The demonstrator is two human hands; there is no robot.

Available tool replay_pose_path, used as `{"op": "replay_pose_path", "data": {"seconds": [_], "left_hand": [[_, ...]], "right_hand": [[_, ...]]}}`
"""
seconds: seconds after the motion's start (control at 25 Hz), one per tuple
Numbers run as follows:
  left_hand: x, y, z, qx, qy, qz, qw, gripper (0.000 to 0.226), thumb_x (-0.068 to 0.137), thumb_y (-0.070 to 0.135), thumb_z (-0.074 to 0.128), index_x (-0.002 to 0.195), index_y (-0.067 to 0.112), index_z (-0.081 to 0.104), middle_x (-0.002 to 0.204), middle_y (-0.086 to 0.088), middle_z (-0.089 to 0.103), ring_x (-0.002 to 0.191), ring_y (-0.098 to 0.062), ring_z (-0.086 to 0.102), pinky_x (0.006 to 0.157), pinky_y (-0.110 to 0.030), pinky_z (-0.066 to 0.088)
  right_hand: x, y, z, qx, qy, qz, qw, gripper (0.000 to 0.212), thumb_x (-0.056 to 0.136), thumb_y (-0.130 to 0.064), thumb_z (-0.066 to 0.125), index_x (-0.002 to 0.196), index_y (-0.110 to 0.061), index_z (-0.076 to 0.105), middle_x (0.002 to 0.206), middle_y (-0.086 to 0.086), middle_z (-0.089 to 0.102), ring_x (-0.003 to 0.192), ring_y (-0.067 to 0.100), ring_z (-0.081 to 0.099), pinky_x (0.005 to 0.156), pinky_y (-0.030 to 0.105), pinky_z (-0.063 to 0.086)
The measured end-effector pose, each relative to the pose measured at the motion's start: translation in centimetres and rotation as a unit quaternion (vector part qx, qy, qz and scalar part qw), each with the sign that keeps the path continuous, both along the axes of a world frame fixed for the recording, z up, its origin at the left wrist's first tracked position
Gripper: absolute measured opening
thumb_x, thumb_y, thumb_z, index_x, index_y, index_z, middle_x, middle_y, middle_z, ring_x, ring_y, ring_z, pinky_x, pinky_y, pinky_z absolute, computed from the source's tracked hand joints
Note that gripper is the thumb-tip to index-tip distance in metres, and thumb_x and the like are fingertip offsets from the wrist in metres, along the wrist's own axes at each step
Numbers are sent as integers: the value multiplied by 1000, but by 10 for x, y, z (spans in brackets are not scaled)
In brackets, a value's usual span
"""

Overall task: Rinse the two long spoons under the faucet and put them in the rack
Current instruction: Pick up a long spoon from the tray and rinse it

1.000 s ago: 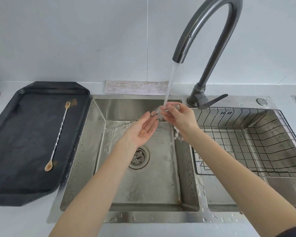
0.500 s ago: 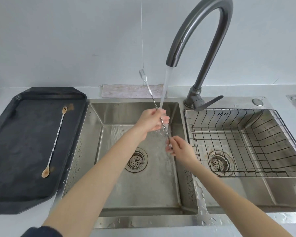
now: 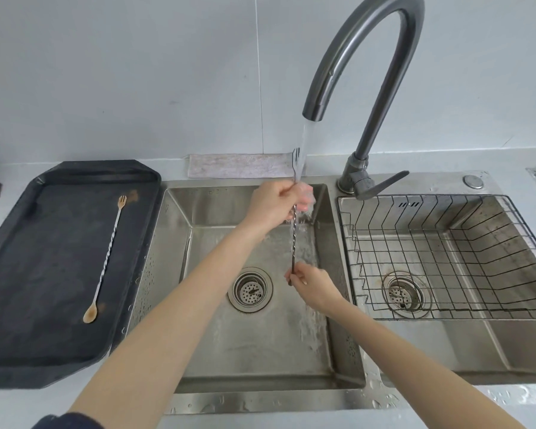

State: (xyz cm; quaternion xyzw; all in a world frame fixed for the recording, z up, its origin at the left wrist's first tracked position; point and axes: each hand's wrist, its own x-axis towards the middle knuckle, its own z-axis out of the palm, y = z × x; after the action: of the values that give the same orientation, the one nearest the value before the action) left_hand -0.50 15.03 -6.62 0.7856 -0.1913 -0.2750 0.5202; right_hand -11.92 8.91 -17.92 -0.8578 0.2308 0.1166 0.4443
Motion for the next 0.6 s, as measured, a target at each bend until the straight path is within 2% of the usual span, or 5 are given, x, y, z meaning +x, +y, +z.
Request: {"op": "replay_pose_path", "data": {"seconds": [0.16, 0.28, 0.32, 0.48, 0.6], "left_hand": [[1, 0, 2, -21, -1, 16, 1000, 26, 89, 25, 56, 105, 8, 68, 96, -7, 72, 75, -11, 67, 67, -18, 57], [3, 0, 6, -3, -31, -13, 999, 27, 91, 31, 53, 101, 12, 69, 92, -2, 74, 86, -35, 67, 86, -41, 56], [3, 0, 8, -2, -35, -30, 999, 28, 92, 32, 49, 104, 13, 67, 96, -1, 73, 88, -33, 65, 88, -43, 54], [4, 1, 14, 3, -58, -67, 996, 37, 99, 24, 34, 128, 9, 51, 123, -7, 65, 103, -14, 65, 84, -15, 49], [8, 2, 18, -27, -57, -47, 997, 36, 97, 25, 38, 126, 9, 53, 121, -8, 66, 99, -11, 65, 90, -21, 49]], "right_hand": [[10, -1, 7, -12, 5, 2, 1000, 28, 96, -20, 43, 105, -1, 62, 108, 12, 69, 104, 25, 62, 87, 33, 49], [18, -2, 17, 2, -4, -11, 1000, 27, 95, -20, 46, 107, -3, 64, 107, 11, 72, 104, 23, 64, 88, 29, 49], [21, -3, 22, 3, -11, -19, 1000, 26, 95, -19, 47, 106, -3, 65, 103, 9, 72, 99, 19, 64, 84, 25, 47], [38, -11, 45, 5, -76, -48, 996, 15, 93, -20, 52, 89, -12, 65, 66, -8, 58, 48, -4, 47, 45, 5, 36], [52, -18, 58, 14, -120, -73, 990, 26, 93, -25, 51, 97, -5, 69, 81, -1, 67, 49, 1, 42, 43, 9, 34]]}}
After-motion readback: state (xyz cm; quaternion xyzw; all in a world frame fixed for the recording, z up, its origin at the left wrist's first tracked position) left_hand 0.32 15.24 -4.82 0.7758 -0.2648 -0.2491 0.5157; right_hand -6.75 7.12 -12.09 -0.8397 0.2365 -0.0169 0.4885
